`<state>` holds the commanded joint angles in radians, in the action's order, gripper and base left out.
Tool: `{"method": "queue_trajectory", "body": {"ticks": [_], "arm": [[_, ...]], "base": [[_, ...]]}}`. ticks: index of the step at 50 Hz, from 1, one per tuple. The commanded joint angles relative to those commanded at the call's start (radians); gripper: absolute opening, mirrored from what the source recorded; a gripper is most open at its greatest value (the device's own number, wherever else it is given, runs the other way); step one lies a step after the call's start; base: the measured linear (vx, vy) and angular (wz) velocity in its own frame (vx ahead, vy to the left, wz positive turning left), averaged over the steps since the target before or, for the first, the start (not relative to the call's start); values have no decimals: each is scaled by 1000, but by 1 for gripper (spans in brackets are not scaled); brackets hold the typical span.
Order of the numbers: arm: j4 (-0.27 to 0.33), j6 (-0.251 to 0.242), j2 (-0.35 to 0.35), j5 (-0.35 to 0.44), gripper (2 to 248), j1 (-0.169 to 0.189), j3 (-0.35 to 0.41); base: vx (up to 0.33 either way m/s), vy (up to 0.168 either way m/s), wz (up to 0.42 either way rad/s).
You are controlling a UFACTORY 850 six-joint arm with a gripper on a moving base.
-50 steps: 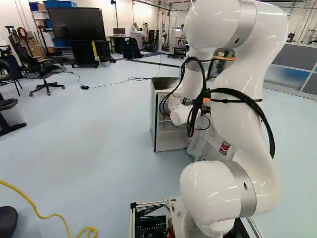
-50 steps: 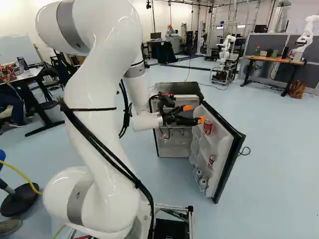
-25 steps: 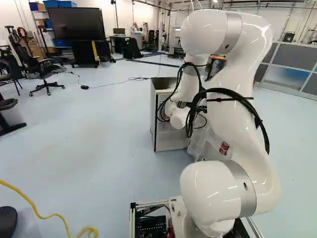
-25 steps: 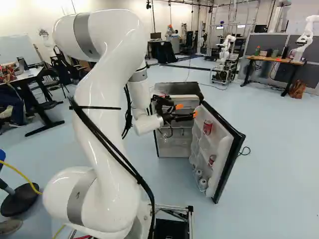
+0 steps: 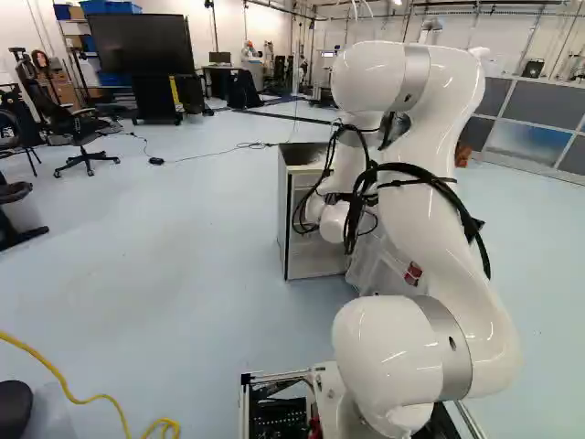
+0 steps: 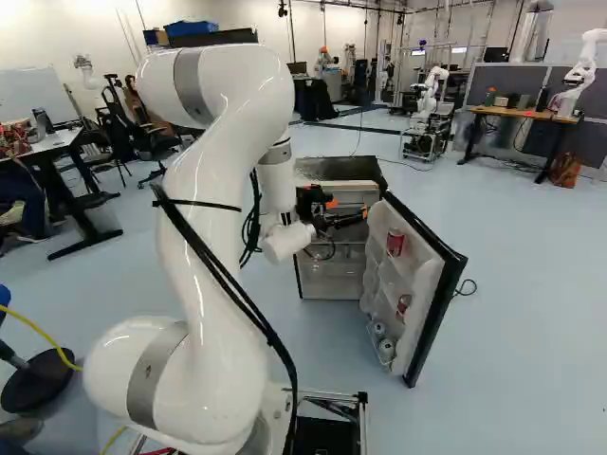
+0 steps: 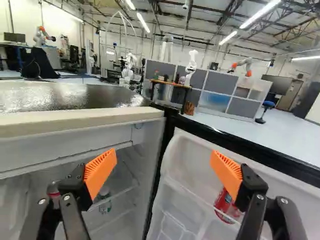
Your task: Grab a drink from the fridge
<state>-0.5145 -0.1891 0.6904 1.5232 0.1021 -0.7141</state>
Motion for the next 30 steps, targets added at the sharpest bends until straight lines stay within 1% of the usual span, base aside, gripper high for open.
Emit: {"method": "queue_trajectory", "body": {"ticks": [30], "arm": [[315,0,84,2,247,4,-29]], "base": [[0,0,0]]}}
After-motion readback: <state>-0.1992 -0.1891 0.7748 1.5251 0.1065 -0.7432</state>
